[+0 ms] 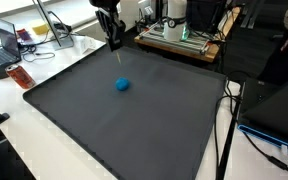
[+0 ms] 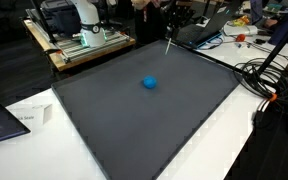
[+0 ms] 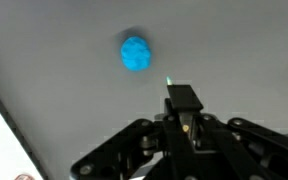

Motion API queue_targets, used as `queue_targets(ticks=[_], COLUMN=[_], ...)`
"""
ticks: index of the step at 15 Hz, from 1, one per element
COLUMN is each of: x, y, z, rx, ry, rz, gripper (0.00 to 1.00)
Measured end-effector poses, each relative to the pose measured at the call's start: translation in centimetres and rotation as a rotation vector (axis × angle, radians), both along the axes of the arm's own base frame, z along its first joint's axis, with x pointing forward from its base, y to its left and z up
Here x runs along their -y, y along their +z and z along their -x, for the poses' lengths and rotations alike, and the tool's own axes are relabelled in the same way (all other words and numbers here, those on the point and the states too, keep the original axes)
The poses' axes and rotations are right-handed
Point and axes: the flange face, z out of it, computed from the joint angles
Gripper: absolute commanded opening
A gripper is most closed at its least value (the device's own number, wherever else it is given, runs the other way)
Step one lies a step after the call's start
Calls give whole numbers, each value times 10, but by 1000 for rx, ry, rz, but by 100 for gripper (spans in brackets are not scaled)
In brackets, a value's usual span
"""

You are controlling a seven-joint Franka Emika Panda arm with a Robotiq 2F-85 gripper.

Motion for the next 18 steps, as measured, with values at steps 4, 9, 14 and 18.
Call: queue_targets(ticks=[4,9,14,18], x=[5,19,25,13], y=[-23,-40,-54,-61], z=[-8,-10,-10,-10], rx=[-39,-86,-115,-108], ry=[-28,-58,-73,-82], rz=[35,68,88,141], gripper=[3,3,3,3])
